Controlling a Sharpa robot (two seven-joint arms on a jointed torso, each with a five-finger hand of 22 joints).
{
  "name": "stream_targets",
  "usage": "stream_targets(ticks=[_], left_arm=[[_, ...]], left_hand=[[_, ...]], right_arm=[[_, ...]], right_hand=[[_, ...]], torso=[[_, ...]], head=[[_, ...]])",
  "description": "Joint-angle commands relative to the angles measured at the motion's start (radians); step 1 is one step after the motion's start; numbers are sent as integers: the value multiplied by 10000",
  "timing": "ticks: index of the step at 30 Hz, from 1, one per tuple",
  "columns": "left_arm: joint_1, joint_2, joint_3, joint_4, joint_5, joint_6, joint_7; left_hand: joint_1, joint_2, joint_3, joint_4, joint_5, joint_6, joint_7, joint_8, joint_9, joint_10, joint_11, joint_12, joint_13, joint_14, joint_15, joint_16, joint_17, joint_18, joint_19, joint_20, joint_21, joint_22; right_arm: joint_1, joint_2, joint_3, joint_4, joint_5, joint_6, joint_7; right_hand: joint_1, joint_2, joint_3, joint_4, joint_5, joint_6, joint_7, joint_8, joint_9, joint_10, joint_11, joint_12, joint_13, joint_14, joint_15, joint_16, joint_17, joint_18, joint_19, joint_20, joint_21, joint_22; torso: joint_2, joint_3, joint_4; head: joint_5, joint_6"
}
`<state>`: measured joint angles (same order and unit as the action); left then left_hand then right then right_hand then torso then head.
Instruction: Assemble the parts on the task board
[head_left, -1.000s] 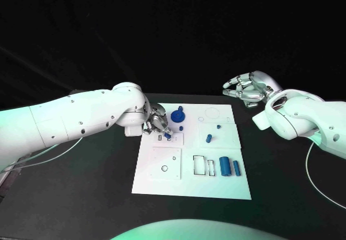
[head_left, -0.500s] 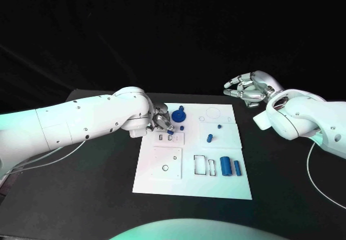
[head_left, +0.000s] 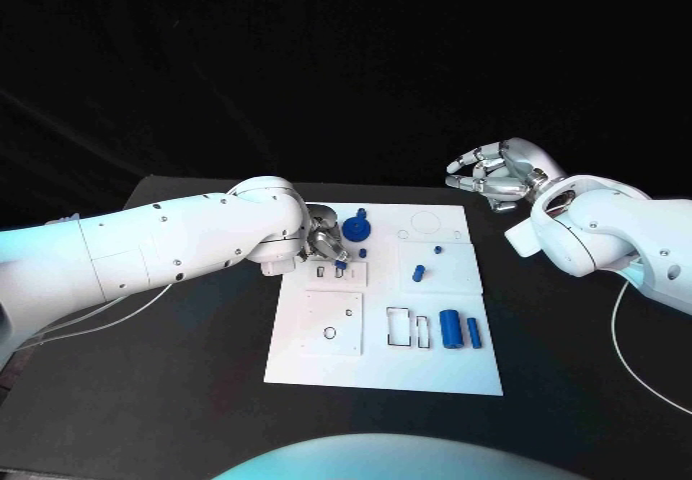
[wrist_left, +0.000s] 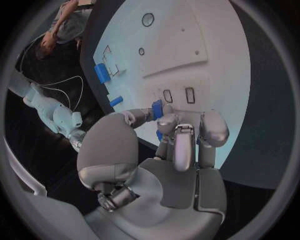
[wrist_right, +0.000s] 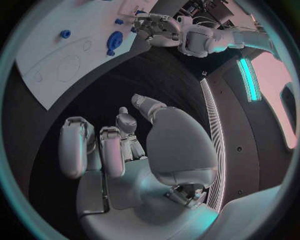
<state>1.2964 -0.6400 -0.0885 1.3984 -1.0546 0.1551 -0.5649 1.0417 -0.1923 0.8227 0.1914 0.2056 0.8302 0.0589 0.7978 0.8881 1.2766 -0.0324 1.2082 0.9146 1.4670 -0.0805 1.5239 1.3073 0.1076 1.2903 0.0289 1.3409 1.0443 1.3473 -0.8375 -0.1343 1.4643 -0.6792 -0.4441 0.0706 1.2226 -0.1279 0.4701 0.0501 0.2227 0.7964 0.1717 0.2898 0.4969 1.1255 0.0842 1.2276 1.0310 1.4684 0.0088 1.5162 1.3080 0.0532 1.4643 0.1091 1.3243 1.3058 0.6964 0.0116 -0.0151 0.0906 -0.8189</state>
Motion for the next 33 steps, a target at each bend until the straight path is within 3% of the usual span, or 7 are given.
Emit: stream_targets(ticks=[1,9,13,15,17,21,33], left_arm=[[-19,37,-7,-13,-144,196,-67],[-31,26,-18,-37,-125,383,-99],[-33,23,-20,-37,-126,526,-122],[-34,25,-22,-40,-128,593,-135],[-35,27,-23,-46,-136,638,-145],[-36,31,-26,-61,-147,732,-167],[-105,111,-56,-141,-222,637,-188]], left_hand=[[-19,68,1669,-1615,42,293,-197,47,5,111,5,97,80,780,-57,55,1696,-75,111,-14,84,65],[-66,88,1675,-1616,82,350,-230,95,37,187,-25,155,160,784,-83,57,1700,-90,162,-36,125,148],[-86,99,1675,-1615,97,378,-244,118,51,222,-36,186,209,792,-93,69,1728,-97,184,-44,143,186],[-97,105,1674,-1614,102,393,-251,130,58,234,-42,193,218,793,-98,71,1731,-101,194,-48,152,205],[-103,108,1673,-1613,104,401,-255,137,62,240,-45,197,223,792,-100,69,1727,-102,198,-50,156,212],[-122,115,1668,-1610,108,424,-265,157,75,259,-54,211,241,799,-107,79,1750,-106,211,-56,167,235],[-145,130,1663,-1606,112,453,-281,185,93,278,-67,220,250,797,-118,75,1740,-113,232,-65,184,272]], right_arm=[[-5,-7,4,16,-77,34,-6],[-5,-19,4,-3,-70,6,40],[-6,1,2,-45,29,-36,188],[-7,15,-1,-72,138,-69,288],[-8,24,-4,-93,262,-101,367],[-9,32,-9,-116,475,-191,505],[-11,32,-13,-133,983,-486,813]], right_hand=[[-24,-25,-35,63,37,-81,16,44,17,-52,12,-65,-28,783,-46,-17,1811,117,30,-72,-63,-9],[-37,-16,-36,78,22,-85,17,52,19,-151,13,-143,-149,778,-46,-28,1795,130,9,-72,-118,-65],[-6,-45,69,122,-19,-271,43,141,41,-1753,29,-1712,-2190,588,-28,-404,1305,246,-227,-53,-654,-569],[9,-79,141,138,-19,-391,79,164,45,-2207,56,-2288,-2808,275,-2,-981,588,453,-665,-32,-1603,-1477],[30,-146,372,200,-42,-631,157,210,63,-2668,161,-3359,-3630,-1383,106,-3602,-2265,1284,-2873,66,-6084,-5545],[83,-258,428,192,-91,-986,304,424,141,-2716,331,-4423,-4918,-2938,258,-6269,-4810,1309,-3081,227,-7730,-6776],[135,-218,282,141,-76,-1415,494,735,190,-3170,551,-5179,-6196,-3538,470,-7305,-5517,1286,-3124,413,-9183,-8010]], torso=[[-5,1,-9],[-10,1,4],[-1,3,11],[-3,1,8],[-6,0,6],[-1,-2,5],[4,-7,-6]], head=[[5,-17],[12,-30],[24,-32],[38,-38],[40,-42],[42,-45],[39,-68]])
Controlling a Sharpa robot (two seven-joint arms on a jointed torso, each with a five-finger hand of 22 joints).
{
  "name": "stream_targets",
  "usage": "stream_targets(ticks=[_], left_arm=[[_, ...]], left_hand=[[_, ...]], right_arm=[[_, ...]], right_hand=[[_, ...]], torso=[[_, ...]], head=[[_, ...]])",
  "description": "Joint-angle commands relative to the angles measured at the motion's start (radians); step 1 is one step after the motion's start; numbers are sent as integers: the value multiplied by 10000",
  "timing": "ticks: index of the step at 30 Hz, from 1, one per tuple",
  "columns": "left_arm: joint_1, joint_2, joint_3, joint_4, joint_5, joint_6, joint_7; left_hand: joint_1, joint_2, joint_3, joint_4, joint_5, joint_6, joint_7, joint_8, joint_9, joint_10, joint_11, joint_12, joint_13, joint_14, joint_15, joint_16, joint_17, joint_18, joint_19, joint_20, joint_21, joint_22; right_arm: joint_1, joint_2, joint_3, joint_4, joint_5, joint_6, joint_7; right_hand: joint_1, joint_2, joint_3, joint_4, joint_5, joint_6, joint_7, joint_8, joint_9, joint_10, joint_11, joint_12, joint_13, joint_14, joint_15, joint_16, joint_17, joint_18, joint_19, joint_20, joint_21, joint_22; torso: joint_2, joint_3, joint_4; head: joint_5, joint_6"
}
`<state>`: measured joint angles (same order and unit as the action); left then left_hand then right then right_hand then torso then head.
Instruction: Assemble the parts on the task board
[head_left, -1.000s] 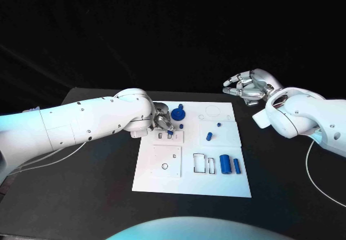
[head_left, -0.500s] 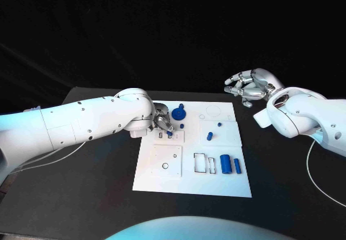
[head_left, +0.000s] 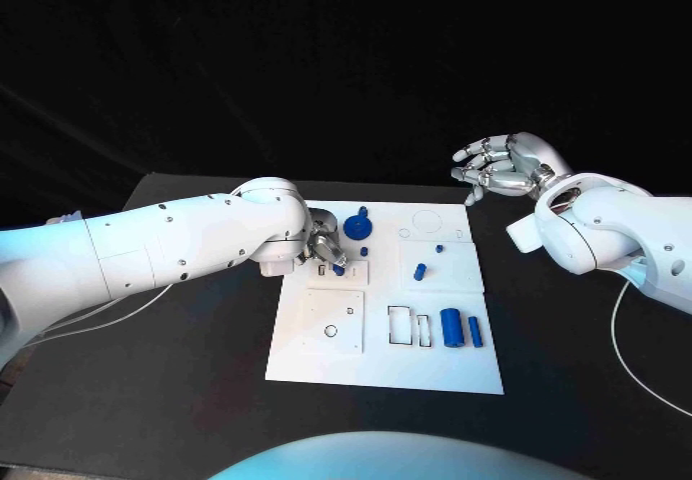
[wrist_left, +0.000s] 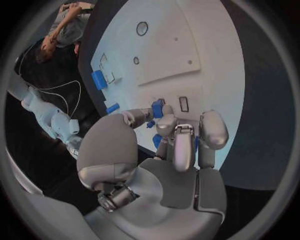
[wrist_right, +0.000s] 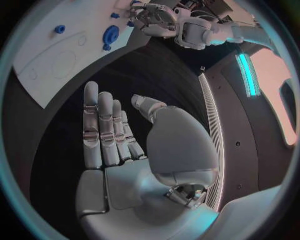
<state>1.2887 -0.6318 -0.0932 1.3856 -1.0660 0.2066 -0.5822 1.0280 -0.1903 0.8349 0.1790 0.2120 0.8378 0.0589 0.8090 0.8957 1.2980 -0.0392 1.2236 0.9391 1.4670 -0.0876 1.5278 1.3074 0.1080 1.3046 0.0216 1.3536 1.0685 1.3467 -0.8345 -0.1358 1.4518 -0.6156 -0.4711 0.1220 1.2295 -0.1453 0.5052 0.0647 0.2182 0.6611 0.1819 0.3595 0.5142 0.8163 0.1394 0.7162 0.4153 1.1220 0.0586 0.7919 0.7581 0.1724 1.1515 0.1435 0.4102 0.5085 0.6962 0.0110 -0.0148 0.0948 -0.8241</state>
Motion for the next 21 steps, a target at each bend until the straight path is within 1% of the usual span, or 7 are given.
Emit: stream_targets(ticks=[1,3,9,13,21], left_arm=[[-32,31,-12,-16,-116,100,-16],[-39,36,-15,-21,-146,55,-13],[-46,35,-18,-25,-228,-73,-4],[-49,27,-20,-14,-286,-114,2],[-52,-6,-21,35,-324,84,-27]], left_hand=[[-9,112,1540,-1482,49,383,-284,79,20,69,-1,71,12,801,-49,42,1752,-115,85,7,54,20],[-12,115,1540,-1483,49,390,-288,87,25,79,-5,80,26,802,-51,44,1757,-119,94,5,62,38],[-16,123,1542,-1487,51,404,-296,102,34,91,-12,91,42,804,-56,47,1763,-125,112,1,76,71],[-16,134,1550,-1497,53,416,-306,120,46,110,-21,108,68,805,-64,47,1764,-125,116,-6,80,77],[-5,146,1567,-1522,57,423,-318,139,60,118,-34,112,70,810,-74,56,1782,-130,131,-14,93,103]], right_arm=[[-5,1,2,-9,372,-225,309],[-5,2,1,-11,417,-237,326],[-14,7,0,-14,474,-243,342],[-30,10,0,-19,487,-243,345],[-52,7,0,-25,494,-222,339]], right_hand=[[66,-43,-69,-5,-31,-61,392,38,17,-79,-1,-66,-39,-73,-28,-63,-19,94,3,69,-43,-37],[66,-39,-83,-8,-31,-70,395,61,18,-75,3,-78,-100,-74,-23,-92,-44,95,27,75,-97,-93],[65,-35,-87,-8,-31,-68,395,69,19,-72,4,-80,-116,-72,-23,-98,-51,95,35,76,-110,-107],[63,-32,-96,-7,-31,-59,394,90,22,-68,4,-83,-147,-70,-21,-110,-63,96,50,78,-136,-135],[64,-24,-119,-13,-24,-18,387,158,37,-57,0,-87,-226,-62,-22,-137,-90,98,93,78,-202,-208]], torso=[[2,3,-10],[-2,9,-6],[8,13,7],[-1,11,-2],[-2,7,-6]], head=[[-1,-21],[-2,-21],[-8,-30],[6,-33],[-3,-51]])
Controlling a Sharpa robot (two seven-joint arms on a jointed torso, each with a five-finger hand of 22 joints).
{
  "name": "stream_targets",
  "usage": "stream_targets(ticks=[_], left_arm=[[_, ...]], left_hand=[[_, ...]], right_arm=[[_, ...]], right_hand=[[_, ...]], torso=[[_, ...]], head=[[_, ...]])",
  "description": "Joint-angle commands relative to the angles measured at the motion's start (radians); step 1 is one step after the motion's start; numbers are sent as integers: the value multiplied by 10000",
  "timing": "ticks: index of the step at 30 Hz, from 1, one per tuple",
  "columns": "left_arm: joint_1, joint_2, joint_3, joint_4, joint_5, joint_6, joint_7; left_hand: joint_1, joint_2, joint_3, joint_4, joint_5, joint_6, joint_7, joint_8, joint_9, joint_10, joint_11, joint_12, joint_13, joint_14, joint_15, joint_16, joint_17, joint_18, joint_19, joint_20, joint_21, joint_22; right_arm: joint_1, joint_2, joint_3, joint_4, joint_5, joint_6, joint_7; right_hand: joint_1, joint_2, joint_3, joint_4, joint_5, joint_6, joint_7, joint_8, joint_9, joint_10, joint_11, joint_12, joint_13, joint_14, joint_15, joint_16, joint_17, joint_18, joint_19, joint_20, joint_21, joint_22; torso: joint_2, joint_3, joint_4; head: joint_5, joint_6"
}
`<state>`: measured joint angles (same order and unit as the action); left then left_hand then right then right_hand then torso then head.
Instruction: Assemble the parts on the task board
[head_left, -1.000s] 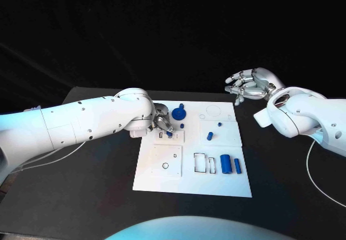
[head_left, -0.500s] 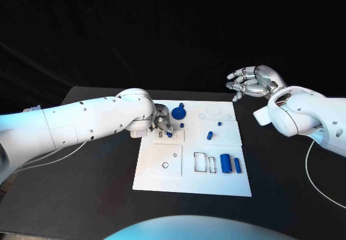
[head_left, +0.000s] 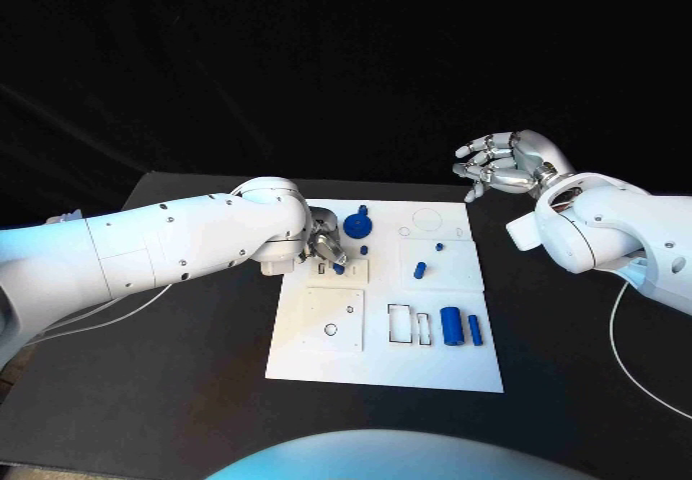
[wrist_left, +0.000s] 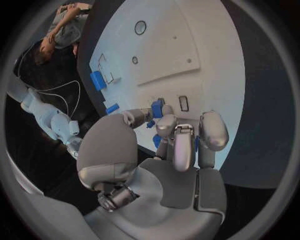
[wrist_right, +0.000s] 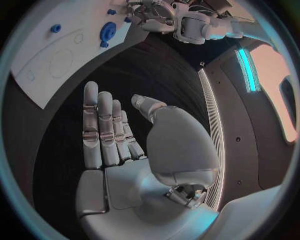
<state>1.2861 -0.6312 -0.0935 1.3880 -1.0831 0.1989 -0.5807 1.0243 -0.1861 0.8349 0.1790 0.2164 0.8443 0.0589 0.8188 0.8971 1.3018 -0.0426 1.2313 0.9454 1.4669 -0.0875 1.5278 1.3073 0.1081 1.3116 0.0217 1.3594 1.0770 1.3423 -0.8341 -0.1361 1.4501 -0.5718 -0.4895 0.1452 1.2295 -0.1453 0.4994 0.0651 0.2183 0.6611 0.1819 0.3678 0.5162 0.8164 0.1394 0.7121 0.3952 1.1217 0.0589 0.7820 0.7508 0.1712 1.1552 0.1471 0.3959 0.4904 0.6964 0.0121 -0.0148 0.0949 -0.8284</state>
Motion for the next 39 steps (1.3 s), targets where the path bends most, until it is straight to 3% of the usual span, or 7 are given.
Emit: stream_targets(ticks=[1,13,39], left_arm=[[-27,-14,-18,14,-155,202,-46],[-38,-45,-19,47,-172,655,-96],[-42,-29,-20,68,-126,704,-126]], left_hand=[[32,104,1568,-1522,14,359,-318,41,47,81,0,35,6,811,-75,56,1783,-131,60,-15,35,18],[36,109,1575,-1532,15,361,-322,47,52,94,-5,49,30,812,-79,58,1788,-137,78,-18,50,51],[-271,66,1262,-1364,-79,431,-381,147,126,161,-43,63,25,826,-114,80,1839,-151,105,-59,71,112]], right_arm=[[-10,4,3,-9,56,-33,105],[-23,4,2,-18,59,19,80],[-28,-1,2,-11,61,25,75]], right_hand=[[63,-24,-64,-17,-24,-16,386,79,18,-58,0,-45,-30,-59,-26,-39,-19,110,59,42,-61,-29],[57,-26,-85,-19,-18,10,381,130,29,-60,-3,-49,-86,-60,-26,-57,-36,109,85,42,-109,-81],[48,-25,-114,-20,-11,10,384,185,37,-94,6,-65,-168,-98,-16,-95,-62,103,93,48,-191,-160]], torso=[[-6,-4,-5],[-2,-9,1],[-3,3,-12]], head=[[-7,-7],[-14,8],[-28,-27]])
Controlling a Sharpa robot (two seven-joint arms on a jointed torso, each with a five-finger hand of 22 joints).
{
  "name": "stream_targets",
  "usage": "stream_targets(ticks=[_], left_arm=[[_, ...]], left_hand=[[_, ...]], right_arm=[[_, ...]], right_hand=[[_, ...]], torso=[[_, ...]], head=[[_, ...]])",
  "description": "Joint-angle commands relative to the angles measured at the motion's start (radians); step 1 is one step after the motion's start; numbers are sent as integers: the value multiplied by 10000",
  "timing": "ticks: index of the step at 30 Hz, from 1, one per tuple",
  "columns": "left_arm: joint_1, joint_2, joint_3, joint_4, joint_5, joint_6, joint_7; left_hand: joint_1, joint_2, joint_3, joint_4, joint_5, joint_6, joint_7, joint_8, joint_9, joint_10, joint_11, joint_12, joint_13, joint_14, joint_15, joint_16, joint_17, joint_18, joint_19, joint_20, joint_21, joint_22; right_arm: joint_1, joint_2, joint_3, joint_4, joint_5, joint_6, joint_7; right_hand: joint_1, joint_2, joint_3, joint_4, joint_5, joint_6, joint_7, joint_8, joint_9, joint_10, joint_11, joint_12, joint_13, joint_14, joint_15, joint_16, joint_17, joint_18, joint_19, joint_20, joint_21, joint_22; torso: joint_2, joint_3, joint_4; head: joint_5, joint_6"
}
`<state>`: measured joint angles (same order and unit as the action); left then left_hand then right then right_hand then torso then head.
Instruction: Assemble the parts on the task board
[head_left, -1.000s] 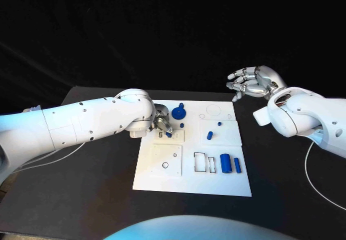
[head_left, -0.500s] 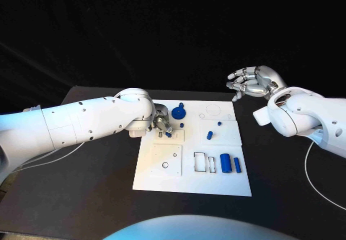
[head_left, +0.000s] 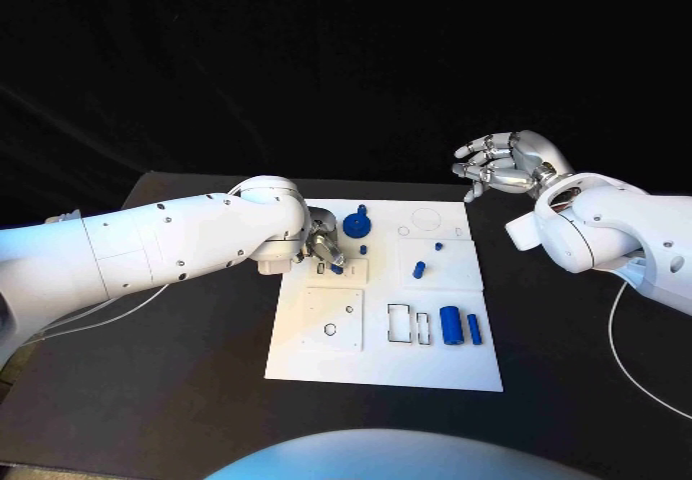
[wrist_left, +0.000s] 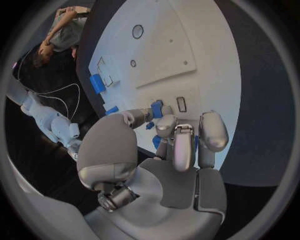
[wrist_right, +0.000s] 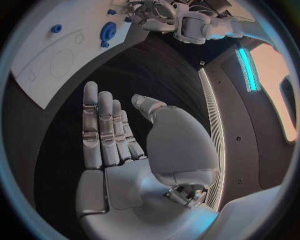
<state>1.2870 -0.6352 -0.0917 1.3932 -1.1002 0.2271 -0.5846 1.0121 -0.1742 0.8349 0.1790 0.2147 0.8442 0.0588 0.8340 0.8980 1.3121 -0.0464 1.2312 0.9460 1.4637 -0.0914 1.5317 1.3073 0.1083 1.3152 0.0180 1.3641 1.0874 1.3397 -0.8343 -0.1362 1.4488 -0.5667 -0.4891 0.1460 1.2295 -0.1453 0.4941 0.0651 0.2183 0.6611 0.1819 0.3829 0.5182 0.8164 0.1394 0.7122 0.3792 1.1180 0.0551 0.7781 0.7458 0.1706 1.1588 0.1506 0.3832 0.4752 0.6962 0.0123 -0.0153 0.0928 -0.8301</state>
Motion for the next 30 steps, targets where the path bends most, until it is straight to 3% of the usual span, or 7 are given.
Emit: stream_targets(ticks=[1,18,30], left_arm=[[-51,12,-38,18,51,445,-87],[-49,22,-39,-26,76,567,-93],[-47,40,-39,-120,83,588,-105]], left_hand=[[-178,-65,1220,-1344,-71,438,-385,0,119,59,-9,62,15,859,-78,41,1839,-154,70,-25,24,9],[-352,-101,937,-1185,-110,468,-424,5,124,67,-36,65,23,860,-101,42,1846,-158,77,-45,22,30],[-763,-57,442,-698,-160,539,-455,-17,102,63,-58,81,47,860,-121,40,1847,-162,88,-68,9,50]], right_arm=[[-2,-1,4,2,11,21,66],[-2,-12,4,9,16,17,60],[-2,-25,4,29,35,2,78]], right_hand=[[49,-26,-61,-20,-12,10,384,35,16,-95,6,-66,-8,-61,21,-56,-13,110,57,13,-64,-9],[31,-23,-82,-10,-11,-4,391,59,17,-112,14,-69,-52,-84,31,-75,-25,107,60,19,-111,-53],[18,-27,-97,-3,-15,-14,394,68,17,-118,19,-68,-70,-92,36,-81,-30,105,62,23,-131,-73]], torso=[[-1,2,-5],[-1,1,4],[1,-7,4]], head=[[-10,-15],[-43,-27],[-55,-25]])
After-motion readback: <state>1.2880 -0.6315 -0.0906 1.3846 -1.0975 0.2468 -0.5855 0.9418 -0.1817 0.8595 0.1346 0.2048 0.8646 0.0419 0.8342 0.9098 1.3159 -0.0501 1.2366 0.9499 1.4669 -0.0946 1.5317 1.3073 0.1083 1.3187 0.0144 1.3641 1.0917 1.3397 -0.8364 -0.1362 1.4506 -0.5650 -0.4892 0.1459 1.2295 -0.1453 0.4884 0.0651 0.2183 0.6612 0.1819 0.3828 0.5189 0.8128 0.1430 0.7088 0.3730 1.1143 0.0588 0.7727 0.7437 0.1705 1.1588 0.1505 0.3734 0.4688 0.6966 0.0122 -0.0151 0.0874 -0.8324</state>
